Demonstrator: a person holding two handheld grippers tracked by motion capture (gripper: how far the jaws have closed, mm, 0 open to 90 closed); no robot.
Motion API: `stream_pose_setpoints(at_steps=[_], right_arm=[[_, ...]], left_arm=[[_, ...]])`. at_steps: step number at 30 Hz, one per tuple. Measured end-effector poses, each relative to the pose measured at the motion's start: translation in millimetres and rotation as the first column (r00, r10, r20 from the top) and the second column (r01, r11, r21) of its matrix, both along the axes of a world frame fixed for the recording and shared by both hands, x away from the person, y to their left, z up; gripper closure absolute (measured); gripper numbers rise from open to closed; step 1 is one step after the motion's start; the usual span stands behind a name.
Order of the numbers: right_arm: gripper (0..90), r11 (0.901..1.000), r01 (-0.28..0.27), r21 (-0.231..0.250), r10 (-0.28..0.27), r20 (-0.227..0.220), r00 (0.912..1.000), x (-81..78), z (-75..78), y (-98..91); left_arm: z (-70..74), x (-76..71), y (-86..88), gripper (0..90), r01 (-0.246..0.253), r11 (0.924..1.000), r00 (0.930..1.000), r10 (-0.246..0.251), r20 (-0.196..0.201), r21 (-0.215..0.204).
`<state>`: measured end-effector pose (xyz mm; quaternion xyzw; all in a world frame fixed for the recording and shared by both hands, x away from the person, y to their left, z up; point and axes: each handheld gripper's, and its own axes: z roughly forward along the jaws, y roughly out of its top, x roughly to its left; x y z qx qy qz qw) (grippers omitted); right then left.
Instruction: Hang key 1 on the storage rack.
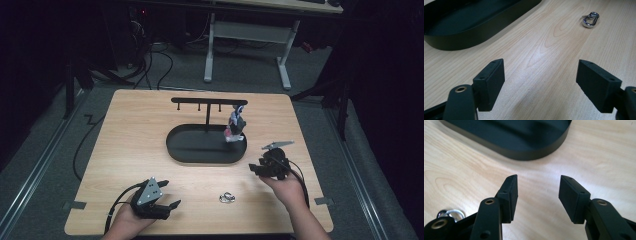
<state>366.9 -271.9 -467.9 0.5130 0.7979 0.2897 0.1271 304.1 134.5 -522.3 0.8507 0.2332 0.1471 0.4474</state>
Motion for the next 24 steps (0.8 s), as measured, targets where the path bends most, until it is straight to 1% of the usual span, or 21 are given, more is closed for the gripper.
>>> stream_pose_setpoints(at_steps=[1,2,5,6,7,8,9,10,12,13,14,16,17,18,19,20,21,22,23,24], right_arm=[[50.2,0.9998,0.003,0.02,-0.003,0.006,1.0,-5.6,-4.8,-2.2],[48.5,0.9988,0.009,0.049,-0.01,0.014,0.9998,-15.9,-15.1,-5.0],[48.2,0.9991,-0.004,0.043,0.003,0.042,0.9991,-32.4,-29.9,-6.1],[48.2,0.9991,-0.004,0.043,0.003,0.042,0.9991,-32.4,-29.9,-6.1],[48.2,0.9988,-0.006,0.048,0.004,0.056,0.9984,-38.0,-34.3,-6.0],[47.9,0.9985,0.0,0.054,-0.004,0.082,0.9966,-49.2,-40.0,-5.7],[47.3,0.9984,0.0,0.057,-0.006,0.103,0.9946,-55.0,-42.2,-5.8],[47.3,0.9984,0.0,0.057,-0.006,0.103,0.9946,-55.0,-42.2,-5.8],[47.1,0.9965,0.01,0.083,-0.02,0.112,0.9935,-66.3,-45.2,-6.1],[44.1,0.995,-0.012,0.099,0.001,0.109,0.994,-72.8,-45.7,-5.2],[45.1,0.9969,-0.02,0.077,0.011,0.124,0.9923,-75.0,-45.5,-5.2],[46.1,0.9972,-0.016,0.073,0.006,0.131,0.9913,-77.2,-45.1,-5.7],[47.2,0.9939,-0.018,0.108,0.004,0.129,0.9917,-79.0,-44.1,-6.1],[48.3,0.9908,-0.025,0.133,0.007,0.13,0.9915,-80.0,-43.2,-4.5],[48.3,0.9908,-0.025,0.133,0.007,0.13,0.9915,-80.0,-43.2,-4.5],[49.7,0.986,-0.061,0.155,0.04,0.139,0.9895,-81.5,-41.6,1.1],[49.7,0.986,-0.061,0.155,0.04,0.139,0.9895,-81.5,-41.6,1.1],[51.2,0.9819,-0.098,0.162,0.075,0.143,0.9869,-82.6,-40.8,10.5],[51.8,0.979,-0.123,0.163,0.1,0.142,0.9848,-83.2,-40.6,16.1],[51.8,0.979,-0.123,0.163,0.1,0.142,0.9848,-83.2,-40.6,16.1]], left_arm=[[-0.2,0.2,-0.3,23.6,0.0,1.0,1.0,0.0,-0.001,0.003],[-0.3,0.4,-0.6,23.6,0.001,1.0,1.0,-0.001,-0.003,0.006],[-0.7,0.8,-1.2,23.6,-0.002,1.0,1.0,0.002,-0.005,0.007],[-0.6,0.8,-1.1,23.6,-0.003,1.0,1.0,0.003,-0.006,0.007],[-0.4,0.6,-0.9,23.6,-0.003,1.0,1.0,0.003,-0.006,0.006],[-0.3,0.4,-0.8,23.7,-0.005,1.0,1.0,0.005,-0.005,0.001],[0.1,0.3,-0.5,23.7,-0.009,1.0,0.9999,0.009,-0.007,-0.004],[0.1,0.3,-0.5,23.7,-0.009,1.0,0.9999,0.009,-0.007,-0.004],[0.1,0.8,-0.3,23.7,-0.017,0.9997,0.9997,0.017,-0.018,-0.016],[0.8,1.6,-0.1,23.7,-0.021,0.9995,0.9995,0.02,-0.023,-0.025],[0.8,1.6,-0.1,23.7,-0.021,0.9995,0.9995,0.02,-0.023,-0.025],[1.2,1.3,-0.8,23.7,-0.022,0.9993,0.9996,0.022,-0.02,-0.03],[1.3,1.1,-1.2,23.7,-0.02,0.9995,0.9997,0.019,-0.015,-0.025],[1.2,1.1,-1.3,23.7,-0.019,0.9995,0.9997,0.019,-0.014,-0.024],[1.2,1.1,-1.3,23.7,-0.019,0.9995,0.9997,0.019,-0.014,-0.024],[0.8,1.3,-1.5,23.7,-0.019,0.9996,0.9997,0.019,-0.016,-0.019],[0.8,1.3,-1.5,23.7,-0.019,0.9996,0.9997,0.019,-0.016,-0.019],[-1.7,-2.4,-6.1,23.7,-0.049,0.9952,0.9972,0.044,-0.06,-0.084],[-0.4,2.0,-2.1,23.7,-0.017,0.9997,0.9997,0.016,-0.02,-0.016],[-0.4,2.0,-2.1,23.7,-0.017,0.9997,0.9997,0.016,-0.02,-0.016]])
